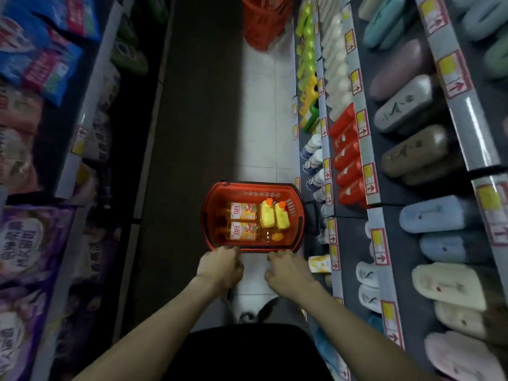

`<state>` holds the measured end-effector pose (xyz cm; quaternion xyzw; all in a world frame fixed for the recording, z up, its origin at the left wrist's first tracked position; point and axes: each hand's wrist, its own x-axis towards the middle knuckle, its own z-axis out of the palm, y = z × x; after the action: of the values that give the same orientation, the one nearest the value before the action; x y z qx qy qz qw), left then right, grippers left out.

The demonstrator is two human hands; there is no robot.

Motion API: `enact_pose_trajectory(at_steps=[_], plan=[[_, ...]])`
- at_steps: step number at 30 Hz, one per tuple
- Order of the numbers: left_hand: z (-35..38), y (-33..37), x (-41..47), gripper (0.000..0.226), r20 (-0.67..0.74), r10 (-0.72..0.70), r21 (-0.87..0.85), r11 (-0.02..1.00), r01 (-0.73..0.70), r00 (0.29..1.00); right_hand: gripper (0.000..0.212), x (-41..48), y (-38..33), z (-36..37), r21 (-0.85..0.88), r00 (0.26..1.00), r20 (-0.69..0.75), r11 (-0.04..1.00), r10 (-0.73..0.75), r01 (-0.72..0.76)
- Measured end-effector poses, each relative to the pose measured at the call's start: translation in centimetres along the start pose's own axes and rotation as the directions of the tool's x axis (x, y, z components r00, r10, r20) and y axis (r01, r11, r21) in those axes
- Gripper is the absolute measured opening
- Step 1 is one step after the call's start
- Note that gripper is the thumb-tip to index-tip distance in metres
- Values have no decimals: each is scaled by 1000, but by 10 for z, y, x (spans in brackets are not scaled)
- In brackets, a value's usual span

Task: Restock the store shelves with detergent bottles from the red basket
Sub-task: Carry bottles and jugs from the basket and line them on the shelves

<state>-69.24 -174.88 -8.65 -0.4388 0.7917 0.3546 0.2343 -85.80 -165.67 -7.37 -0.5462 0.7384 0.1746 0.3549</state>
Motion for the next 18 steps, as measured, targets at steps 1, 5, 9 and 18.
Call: enact_pose_trajectory(at_steps=[1, 5, 9, 18], plan=[[-2, 0, 11, 30, 20, -7, 1, 1000, 7, 1000, 45, 12, 2, -2, 0, 1000, 24, 1000, -4, 4], [-3, 6, 49, 24, 70, -30, -37, 999, 32, 997, 39, 56, 17, -10, -19, 990, 138, 1000, -19, 22], [6, 17, 86, 28, 96, -55, -55, 997, 61, 994, 31, 98, 44, -17, -10, 985, 170, 1000, 9, -8], [60, 38, 196, 35, 130, -122, -3, 992, 123, 984, 39, 207, 105, 17, -131, 973, 226, 989, -37, 68]])
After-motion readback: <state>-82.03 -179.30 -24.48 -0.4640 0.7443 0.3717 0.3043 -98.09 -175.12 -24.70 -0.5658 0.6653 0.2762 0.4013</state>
